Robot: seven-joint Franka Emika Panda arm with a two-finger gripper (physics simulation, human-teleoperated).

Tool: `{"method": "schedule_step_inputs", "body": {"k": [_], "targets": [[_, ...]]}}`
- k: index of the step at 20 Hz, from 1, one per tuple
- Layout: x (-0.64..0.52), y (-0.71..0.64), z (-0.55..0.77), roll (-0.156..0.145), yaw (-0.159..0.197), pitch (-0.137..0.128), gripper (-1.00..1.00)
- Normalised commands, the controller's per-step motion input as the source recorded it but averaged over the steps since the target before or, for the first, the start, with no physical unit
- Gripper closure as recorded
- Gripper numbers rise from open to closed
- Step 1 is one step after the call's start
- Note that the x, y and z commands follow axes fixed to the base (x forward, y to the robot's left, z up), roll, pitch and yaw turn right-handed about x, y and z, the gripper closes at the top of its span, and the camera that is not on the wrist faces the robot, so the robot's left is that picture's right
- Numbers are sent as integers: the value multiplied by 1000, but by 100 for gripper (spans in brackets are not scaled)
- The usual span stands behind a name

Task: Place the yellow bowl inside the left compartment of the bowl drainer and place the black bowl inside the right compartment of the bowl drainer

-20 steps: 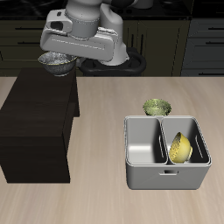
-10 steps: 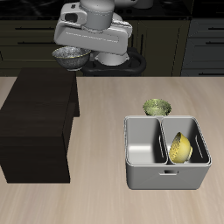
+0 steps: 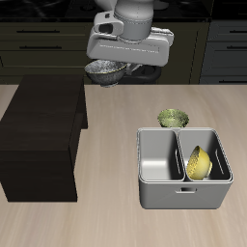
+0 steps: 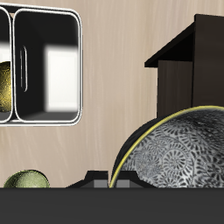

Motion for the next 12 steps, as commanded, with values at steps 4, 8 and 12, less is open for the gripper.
{"method": "schedule_step_inputs", "body": {"k": [4, 8, 12], "targets": [[185, 489, -50, 28, 12, 15, 100], [271, 471, 25, 15, -30, 12, 100], [148, 334, 68, 13, -18, 1, 100]]}}
